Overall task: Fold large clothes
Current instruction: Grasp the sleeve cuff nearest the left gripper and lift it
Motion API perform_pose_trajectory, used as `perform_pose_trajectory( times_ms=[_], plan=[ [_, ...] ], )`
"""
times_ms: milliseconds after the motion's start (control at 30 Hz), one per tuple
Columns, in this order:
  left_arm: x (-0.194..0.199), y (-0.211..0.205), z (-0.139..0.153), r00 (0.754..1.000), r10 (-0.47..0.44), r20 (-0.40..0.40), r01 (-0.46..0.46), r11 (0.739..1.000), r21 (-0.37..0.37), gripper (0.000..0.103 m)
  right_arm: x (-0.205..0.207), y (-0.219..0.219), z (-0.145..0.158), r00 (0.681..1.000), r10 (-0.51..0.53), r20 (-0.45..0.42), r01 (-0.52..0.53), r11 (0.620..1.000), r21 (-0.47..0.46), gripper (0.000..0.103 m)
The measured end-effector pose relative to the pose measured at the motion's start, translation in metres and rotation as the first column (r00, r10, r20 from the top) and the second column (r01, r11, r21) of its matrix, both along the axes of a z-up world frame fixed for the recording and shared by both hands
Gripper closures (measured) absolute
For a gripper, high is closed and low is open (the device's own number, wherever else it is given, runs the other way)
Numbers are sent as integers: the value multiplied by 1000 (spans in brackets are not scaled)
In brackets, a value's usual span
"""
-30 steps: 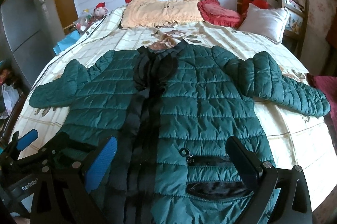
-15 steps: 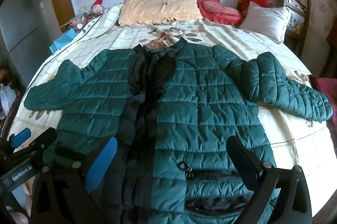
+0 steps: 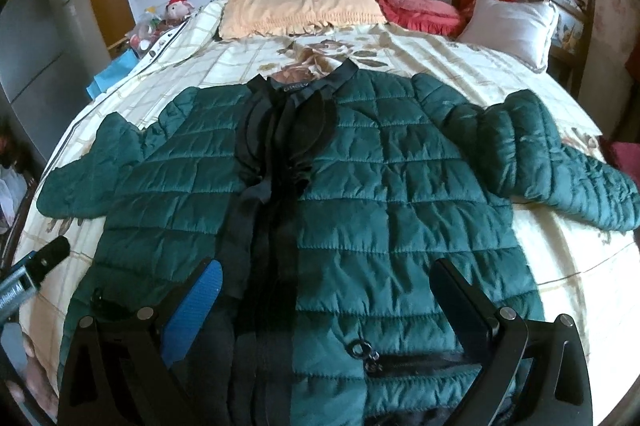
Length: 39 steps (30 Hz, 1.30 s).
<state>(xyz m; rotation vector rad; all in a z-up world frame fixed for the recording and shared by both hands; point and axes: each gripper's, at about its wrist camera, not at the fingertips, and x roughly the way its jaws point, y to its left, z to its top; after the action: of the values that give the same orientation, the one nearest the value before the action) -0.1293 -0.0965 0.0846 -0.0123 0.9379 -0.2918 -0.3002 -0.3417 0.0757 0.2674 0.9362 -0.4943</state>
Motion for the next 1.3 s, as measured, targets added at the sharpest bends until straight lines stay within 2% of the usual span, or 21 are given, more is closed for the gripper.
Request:
perform_pose_trajectory(
  times_ms=[167, 267, 400, 500, 567, 667, 733, 867, 967, 1100, 1167, 1200, 1267, 1300],
  plan=[
    [47, 48, -6, 992, 128, -15, -129, 992, -7, 1, 12, -1, -10, 999, 10, -38, -10, 1000, -9, 0],
    [82, 86, -14, 973, 228, -36, -229, 973, -34, 1, 14, -2, -13, 999, 16, -44, -17, 1000, -5, 0],
    [127, 131, -28, 935, 350, -54, -353, 935, -41, 1, 17, 0, -15, 998, 37, -48, -37, 999, -9, 0],
    [161, 159, -40, 893, 445, -66, -446, 895, -2, 1, 19, 3, -13, 997, 53, -51, -54, 998, -34, 0],
    [179, 175, -47, 868, 493, -64, -494, 870, 3, 1, 21, 5, -12, 997, 67, -49, -69, 996, -49, 0],
    [204, 196, -61, 825, 555, -104, -558, 830, -1, 1, 23, 8, -11, 996, 78, -41, -80, 996, -48, 0],
    [213, 202, -67, 806, 580, -117, -586, 810, -20, 1, 24, 9, -11, 996, 82, -40, -83, 996, -32, 0],
    [224, 205, -69, 797, 598, -88, -601, 799, -10, 1, 27, 10, -15, 995, 94, -26, -94, 996, 8, 0],
    [233, 202, -71, 796, 598, -91, -601, 800, 2, 1, 33, 14, -17, 994, 105, -31, -105, 994, -5, 0],
    [242, 198, -73, 800, 594, -79, -594, 804, 26, 1, 38, 15, -20, 993, 110, -30, -110, 994, 12, 0],
    [245, 193, -74, 812, 580, -64, -578, 815, 50, 1, 40, 15, -21, 994, 108, -32, -107, 994, 23, 0],
    [246, 190, -75, 820, 569, -59, -566, 822, 56, 3, 40, 16, -22, 994, 107, -35, -106, 994, 27, 0],
    [247, 185, -73, 841, 540, -39, -538, 842, 49, 15, 41, 17, -24, 993, 108, -40, -107, 994, 39, 0],
    [247, 184, -71, 848, 529, -28, -528, 848, 42, 29, 41, 17, -24, 993, 109, -41, -107, 993, 43, 0]
  ],
)
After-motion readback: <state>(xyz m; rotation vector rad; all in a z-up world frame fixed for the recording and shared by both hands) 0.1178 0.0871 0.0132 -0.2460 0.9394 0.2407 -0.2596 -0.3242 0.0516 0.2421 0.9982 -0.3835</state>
